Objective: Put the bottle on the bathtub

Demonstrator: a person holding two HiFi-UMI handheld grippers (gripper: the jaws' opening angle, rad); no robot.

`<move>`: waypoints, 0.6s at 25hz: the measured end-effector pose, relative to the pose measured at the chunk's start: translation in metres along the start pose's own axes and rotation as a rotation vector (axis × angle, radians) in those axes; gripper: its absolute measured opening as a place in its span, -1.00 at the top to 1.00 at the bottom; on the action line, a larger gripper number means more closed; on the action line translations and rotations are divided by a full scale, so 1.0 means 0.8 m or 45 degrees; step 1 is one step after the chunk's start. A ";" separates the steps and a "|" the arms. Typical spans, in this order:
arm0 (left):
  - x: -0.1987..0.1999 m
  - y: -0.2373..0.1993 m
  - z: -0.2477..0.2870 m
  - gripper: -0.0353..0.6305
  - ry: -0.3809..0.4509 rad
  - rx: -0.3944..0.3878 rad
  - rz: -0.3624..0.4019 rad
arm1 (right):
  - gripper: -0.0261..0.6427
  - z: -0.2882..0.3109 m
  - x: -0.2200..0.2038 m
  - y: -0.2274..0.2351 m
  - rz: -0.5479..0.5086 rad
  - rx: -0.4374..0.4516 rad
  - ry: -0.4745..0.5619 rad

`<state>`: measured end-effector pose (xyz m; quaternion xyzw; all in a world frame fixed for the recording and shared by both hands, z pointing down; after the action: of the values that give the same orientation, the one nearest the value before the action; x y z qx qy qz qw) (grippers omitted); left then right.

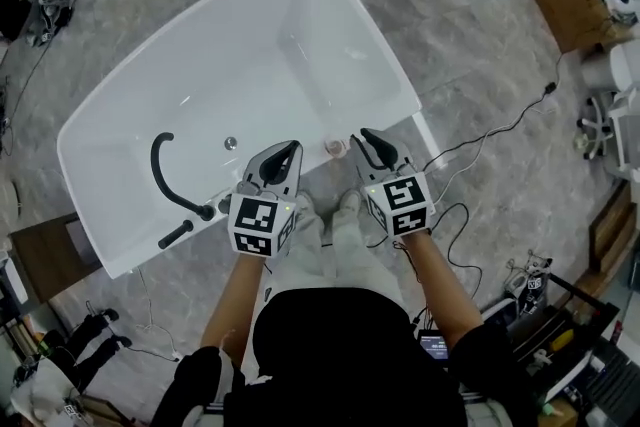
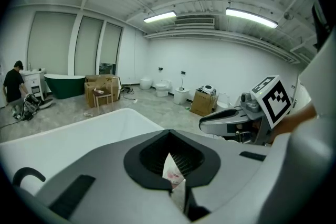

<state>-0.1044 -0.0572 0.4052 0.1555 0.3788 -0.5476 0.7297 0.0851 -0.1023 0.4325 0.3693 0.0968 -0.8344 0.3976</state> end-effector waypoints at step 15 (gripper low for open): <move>0.145 0.064 -0.089 0.86 0.315 0.032 0.180 | 0.85 -0.141 0.129 0.008 -0.073 -0.092 0.311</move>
<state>-0.0719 -0.0724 0.2646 0.2572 0.4471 -0.4761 0.7122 0.1083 -0.1165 0.2817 0.4507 0.1849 -0.7902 0.3718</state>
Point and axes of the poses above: the fingertips, and each gripper's own axes: z forward along the fingers, y to its right, x out of its top, the point moved 8 cm from there along -z, backward along the fingers, and after that the axes turned 13 degrees about -y, right-handed, at the moved point
